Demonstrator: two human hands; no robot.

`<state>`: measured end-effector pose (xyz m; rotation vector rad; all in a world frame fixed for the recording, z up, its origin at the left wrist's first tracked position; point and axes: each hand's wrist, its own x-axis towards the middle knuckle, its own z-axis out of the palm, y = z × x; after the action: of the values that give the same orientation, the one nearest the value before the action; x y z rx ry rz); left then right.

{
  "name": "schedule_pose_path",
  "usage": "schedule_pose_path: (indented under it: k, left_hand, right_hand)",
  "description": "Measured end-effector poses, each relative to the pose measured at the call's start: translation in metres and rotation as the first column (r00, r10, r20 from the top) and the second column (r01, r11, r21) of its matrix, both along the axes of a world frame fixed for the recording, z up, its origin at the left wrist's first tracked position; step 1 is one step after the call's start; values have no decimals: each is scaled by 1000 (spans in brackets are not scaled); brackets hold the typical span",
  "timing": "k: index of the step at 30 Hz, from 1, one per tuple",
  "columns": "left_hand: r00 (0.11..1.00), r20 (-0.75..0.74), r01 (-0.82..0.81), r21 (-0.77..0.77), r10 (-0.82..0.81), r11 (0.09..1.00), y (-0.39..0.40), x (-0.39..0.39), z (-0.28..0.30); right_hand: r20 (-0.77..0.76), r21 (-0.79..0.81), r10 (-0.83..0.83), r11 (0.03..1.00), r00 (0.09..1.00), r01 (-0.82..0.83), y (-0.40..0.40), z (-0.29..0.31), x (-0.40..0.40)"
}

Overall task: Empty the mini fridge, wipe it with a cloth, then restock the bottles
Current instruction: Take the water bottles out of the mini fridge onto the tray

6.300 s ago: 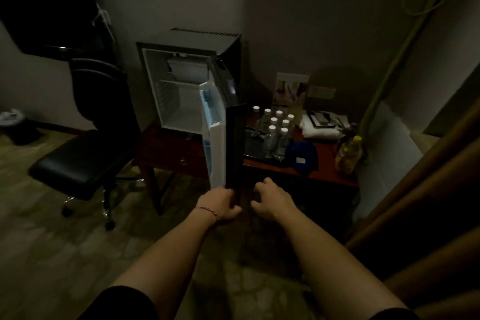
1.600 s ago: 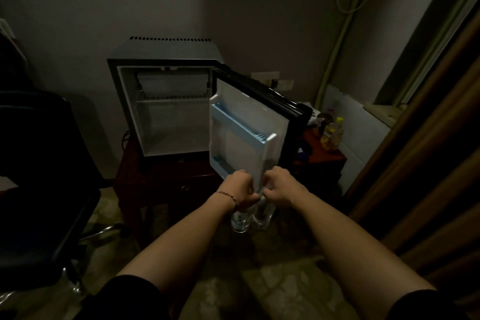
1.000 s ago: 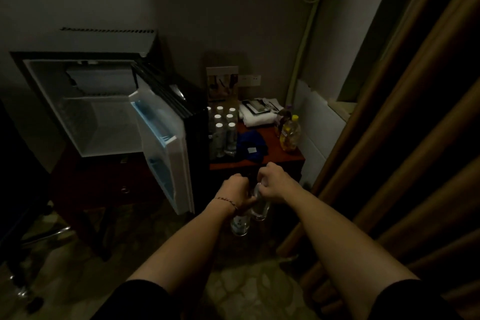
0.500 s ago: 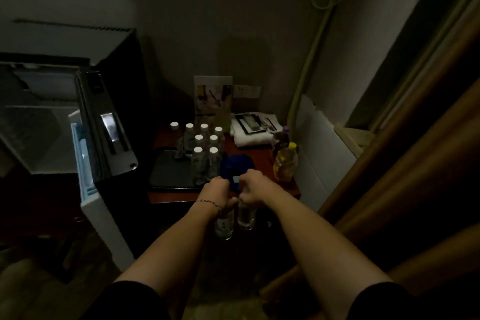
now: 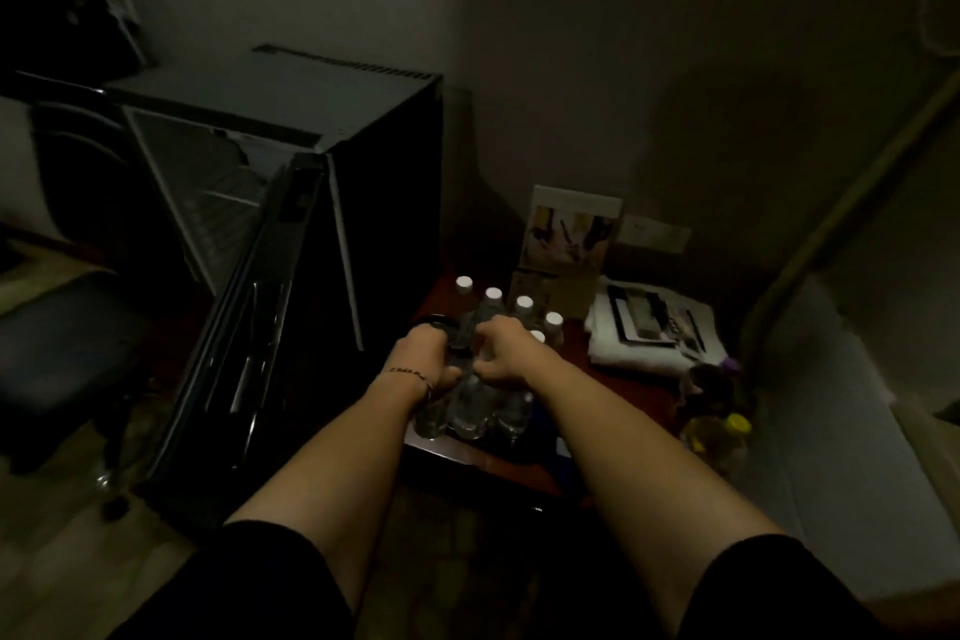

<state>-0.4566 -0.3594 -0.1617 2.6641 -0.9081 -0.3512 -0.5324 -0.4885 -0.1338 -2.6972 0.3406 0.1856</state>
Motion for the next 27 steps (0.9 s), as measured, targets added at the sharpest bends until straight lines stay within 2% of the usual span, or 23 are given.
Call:
schedule_pose_path:
  k: [4, 9, 17, 22, 27]
  left_hand:
    - [994, 4, -111, 22, 111, 994, -2, 33, -6]
    - [985, -3, -172, 63, 173, 983, -17, 73, -16]
    - [995, -76, -56, 98, 64, 994, -60, 130, -53]
    - [992, -127, -7, 92, 19, 996, -81, 137, -75]
    - [988, -153, -11, 134, 31, 991, -88, 140, -90]
  right_hand:
    - [40, -14, 120, 993, 992, -120, -17, -8, 47]
    - [18, 15, 170, 985, 985, -170, -37, -23, 89]
    - [-93, 60, 166, 985, 982, -161, -62, -60, 137]
    - [-197, 50, 135, 991, 971, -127, -67, -89, 146]
    - [-267, 52, 183, 983, 946, -175, -72, -99, 150]
